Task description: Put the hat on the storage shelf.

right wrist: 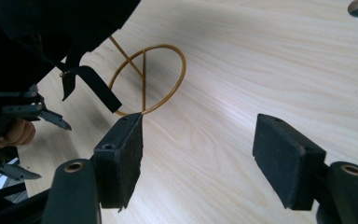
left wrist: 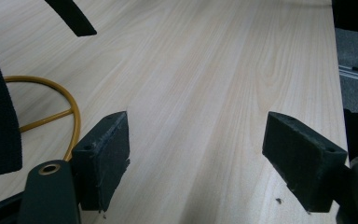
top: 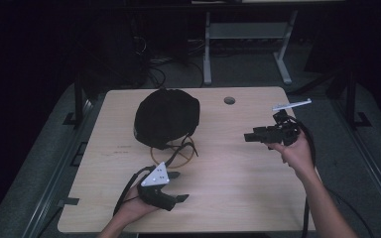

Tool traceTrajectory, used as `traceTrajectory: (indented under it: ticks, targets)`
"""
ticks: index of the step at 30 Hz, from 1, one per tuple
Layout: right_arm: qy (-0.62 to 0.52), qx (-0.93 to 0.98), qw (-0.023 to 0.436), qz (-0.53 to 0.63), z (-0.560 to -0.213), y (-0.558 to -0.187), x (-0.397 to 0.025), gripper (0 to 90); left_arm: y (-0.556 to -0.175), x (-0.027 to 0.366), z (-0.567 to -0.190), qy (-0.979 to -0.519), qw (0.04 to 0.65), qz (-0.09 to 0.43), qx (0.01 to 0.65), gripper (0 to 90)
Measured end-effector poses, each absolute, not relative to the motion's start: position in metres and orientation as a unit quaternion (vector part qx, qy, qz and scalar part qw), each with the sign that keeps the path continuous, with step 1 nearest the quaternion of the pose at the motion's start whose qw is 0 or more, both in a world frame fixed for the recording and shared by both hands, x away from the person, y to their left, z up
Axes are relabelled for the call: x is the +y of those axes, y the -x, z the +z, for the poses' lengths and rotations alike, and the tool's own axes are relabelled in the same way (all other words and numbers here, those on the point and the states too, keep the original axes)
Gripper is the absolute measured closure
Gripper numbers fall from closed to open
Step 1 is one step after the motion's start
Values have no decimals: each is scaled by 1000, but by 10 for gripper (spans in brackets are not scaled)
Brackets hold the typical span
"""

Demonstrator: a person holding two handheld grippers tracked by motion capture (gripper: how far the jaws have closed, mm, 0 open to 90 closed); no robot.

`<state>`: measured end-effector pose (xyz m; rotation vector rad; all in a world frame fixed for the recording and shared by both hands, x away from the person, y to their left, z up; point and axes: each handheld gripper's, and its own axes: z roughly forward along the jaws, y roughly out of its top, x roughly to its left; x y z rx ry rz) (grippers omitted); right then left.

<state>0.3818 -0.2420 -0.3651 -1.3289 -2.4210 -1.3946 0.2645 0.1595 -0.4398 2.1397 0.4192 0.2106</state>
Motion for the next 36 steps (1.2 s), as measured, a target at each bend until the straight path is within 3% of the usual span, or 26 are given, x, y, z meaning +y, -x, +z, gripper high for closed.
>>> traceTrajectory:
  ticks: [36]
  targets:
    - [435, -778, 29, -453, -397, -345, -271, 289, -266, 161, -440, -864, 462, 88, 178, 214]
